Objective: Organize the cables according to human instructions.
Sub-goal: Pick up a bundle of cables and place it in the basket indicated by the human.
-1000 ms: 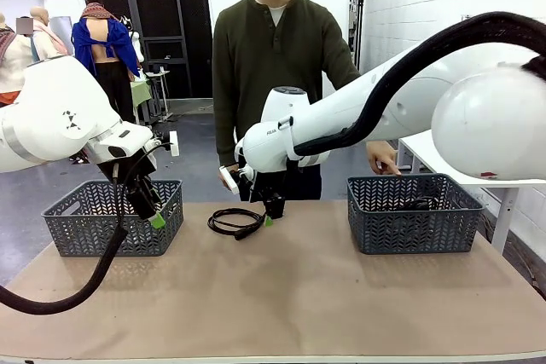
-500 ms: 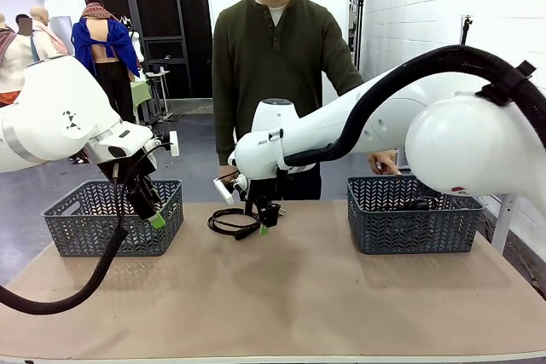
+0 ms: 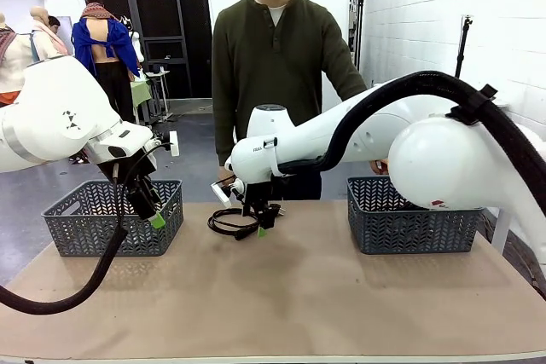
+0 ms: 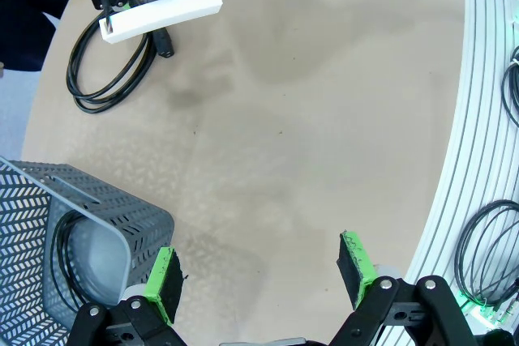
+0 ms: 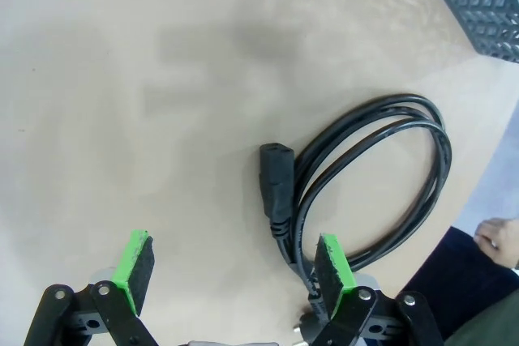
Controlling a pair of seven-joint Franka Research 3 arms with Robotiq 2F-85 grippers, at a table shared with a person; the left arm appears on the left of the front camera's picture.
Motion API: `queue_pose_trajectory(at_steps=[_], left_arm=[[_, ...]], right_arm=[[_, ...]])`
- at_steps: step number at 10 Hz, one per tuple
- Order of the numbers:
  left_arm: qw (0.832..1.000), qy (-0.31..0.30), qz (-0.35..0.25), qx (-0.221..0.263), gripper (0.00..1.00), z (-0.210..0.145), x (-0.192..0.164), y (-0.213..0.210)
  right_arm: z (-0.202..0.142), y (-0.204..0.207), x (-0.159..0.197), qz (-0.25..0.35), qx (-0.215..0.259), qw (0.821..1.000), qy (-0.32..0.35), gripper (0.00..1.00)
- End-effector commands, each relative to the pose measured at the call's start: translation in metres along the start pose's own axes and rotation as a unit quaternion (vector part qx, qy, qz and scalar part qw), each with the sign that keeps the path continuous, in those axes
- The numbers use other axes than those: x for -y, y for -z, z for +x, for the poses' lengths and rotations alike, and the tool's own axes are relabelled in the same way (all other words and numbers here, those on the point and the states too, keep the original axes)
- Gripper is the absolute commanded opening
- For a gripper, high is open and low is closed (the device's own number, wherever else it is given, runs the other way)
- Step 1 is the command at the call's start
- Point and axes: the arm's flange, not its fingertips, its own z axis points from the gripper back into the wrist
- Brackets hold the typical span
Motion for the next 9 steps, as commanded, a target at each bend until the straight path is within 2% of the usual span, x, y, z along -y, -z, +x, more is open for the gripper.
queue_pose_trajectory(at_steps=[1,9], left_arm=[[1.0,-0.001,0.002,-0.001,1.0,0.0,0.0,-0.001],[1.0,-0.001,0.002,-0.001,1.0,0.0,0.0,-0.001]], right_arm=[[-0.004,0.009,0.012,0.007,-0.024,1.0,0.005,1.0],[-0.013,0.032,0.029,0.02,-0.041,0.999,0.025,1.0]])
